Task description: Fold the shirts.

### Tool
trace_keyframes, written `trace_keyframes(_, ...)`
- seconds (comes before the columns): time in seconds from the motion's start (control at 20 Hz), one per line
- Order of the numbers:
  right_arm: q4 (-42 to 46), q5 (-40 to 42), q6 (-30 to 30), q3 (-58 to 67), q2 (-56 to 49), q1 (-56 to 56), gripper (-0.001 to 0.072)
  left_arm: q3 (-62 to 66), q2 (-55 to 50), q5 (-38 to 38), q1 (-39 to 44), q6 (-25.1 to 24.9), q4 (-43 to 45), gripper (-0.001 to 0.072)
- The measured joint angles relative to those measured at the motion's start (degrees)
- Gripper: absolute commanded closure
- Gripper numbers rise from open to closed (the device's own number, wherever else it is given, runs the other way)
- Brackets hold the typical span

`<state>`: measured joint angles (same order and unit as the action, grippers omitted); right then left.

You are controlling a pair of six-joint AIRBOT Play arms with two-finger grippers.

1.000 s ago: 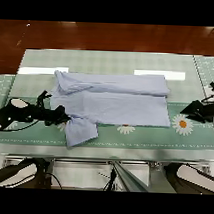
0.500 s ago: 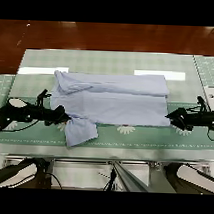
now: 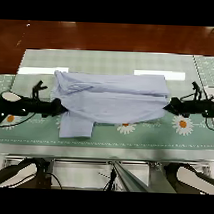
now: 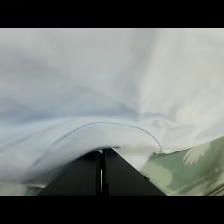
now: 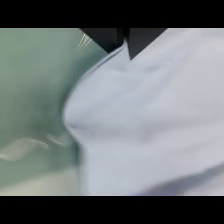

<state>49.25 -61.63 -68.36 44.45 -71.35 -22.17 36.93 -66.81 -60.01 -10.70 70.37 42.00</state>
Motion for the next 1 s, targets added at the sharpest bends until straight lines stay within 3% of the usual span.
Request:
trace_keyframes(0.3,-4.2,4.2,-0.7,12.2,-0.7,0.9,0.0694,17.7,-1.9,0.6,-3.6,-0.8,-0.3,0.0687)
trace_keyframes(0.75,-9.8,23.5,-1.8,22.8,-17.4,9.6,0.0693,37.9,-24.8,1.4,-1.5,0.0,-0.1,0.0686)
trace_keyframes(1.0,-9.4,26.2,-2.6,27.0,-24.3,10.7,0.0691,45.3,-34.6,-0.4,-1.3,1.7,-1.0,0.0683)
